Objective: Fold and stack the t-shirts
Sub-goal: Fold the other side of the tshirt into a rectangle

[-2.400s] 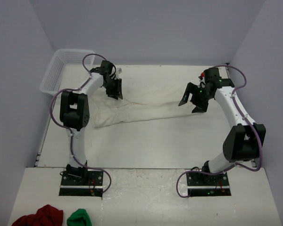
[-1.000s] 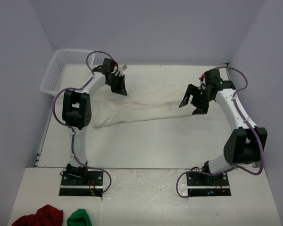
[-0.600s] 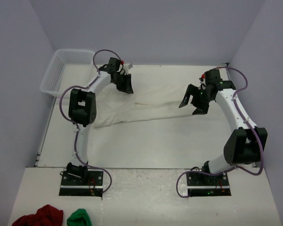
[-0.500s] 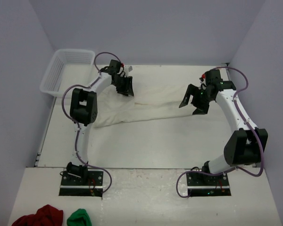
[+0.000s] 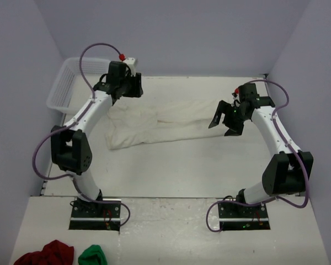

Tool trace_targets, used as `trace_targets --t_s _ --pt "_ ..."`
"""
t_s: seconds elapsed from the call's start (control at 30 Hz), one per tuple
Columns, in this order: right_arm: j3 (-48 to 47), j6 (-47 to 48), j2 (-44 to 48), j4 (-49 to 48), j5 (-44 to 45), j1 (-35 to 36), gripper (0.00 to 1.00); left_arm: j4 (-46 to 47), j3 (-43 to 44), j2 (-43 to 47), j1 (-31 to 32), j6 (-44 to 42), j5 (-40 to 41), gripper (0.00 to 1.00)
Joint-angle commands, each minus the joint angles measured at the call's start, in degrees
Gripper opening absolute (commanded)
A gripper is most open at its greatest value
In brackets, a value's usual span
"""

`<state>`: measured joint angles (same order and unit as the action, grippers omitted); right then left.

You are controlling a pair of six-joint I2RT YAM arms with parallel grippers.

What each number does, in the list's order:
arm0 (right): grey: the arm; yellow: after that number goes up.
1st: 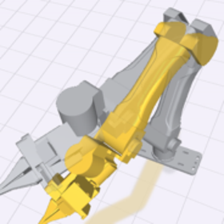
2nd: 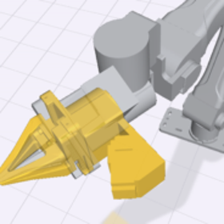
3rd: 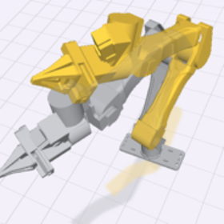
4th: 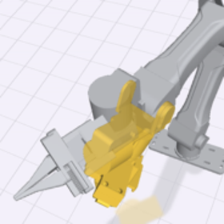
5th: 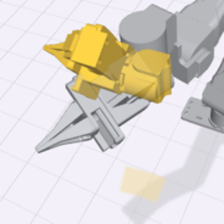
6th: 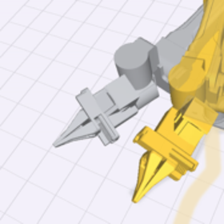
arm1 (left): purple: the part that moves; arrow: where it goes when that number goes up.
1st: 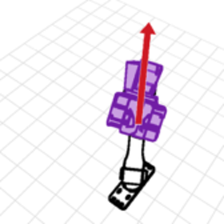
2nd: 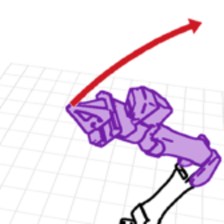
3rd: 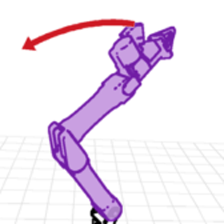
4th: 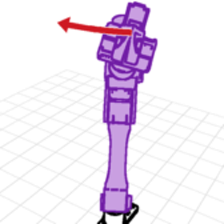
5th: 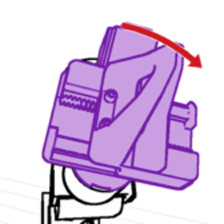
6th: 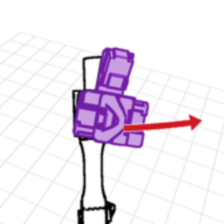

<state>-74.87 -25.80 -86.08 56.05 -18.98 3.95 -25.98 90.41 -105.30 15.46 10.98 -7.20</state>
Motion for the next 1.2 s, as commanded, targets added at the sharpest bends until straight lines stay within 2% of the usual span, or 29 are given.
trace_targets --t_s 0.0,0.07,0.17,0.27,0.33,0.43,0.57,0.8,1.17 --pt "-1.2 0.6 1.1 -1.1 0.3 1.0 0.85 -0.7 0.8 4.5 0.1 1.6 6.9 0.55" --pt "-1.9 0.6 0.7 -1.0 -0.1 1.2 0.85 -7.5 2.3 3.4 0.1 2.6 10.9 0.57" --pt "-2.4 0.7 0.7 -1.1 -0.5 1.5 0.85 -19.1 5.7 -0.3 -0.3 6.3 15.5 0.55" --pt "-2.8 1.3 0.7 -0.9 -0.5 1.4 0.85 -22.4 2.8 0.4 -0.6 10.1 15.1 0.48" --pt "-2.8 1.6 1.2 -0.7 -0.5 1.4 0.85 -22.1 -2.0 2.5 -1.3 12.7 14.2 0.44" --pt "-1.9 1.6 2.3 -1.0 -0.6 1.5 0.85 -22.3 -5.8 5.5 -2.6 16.2 12.4 0.44" --pt "-0.5 1.6 3.2 -1.6 -1.2 1.5 0.85 -27.2 -6.6 5.6 -2.9 17.2 14.8 0.45" --pt "0.1 1.5 4.3 -1.7 -1.6 1.4 0.85 -29.5 -10.5 5.6 -3.7 18.0 17.4 0.47" --pt "0.7 1.6 4.9 -1.0 -0.8 1.4 0.85 -23.5 -15.4 4.3 -10.8 15.0 11.0 0.49"
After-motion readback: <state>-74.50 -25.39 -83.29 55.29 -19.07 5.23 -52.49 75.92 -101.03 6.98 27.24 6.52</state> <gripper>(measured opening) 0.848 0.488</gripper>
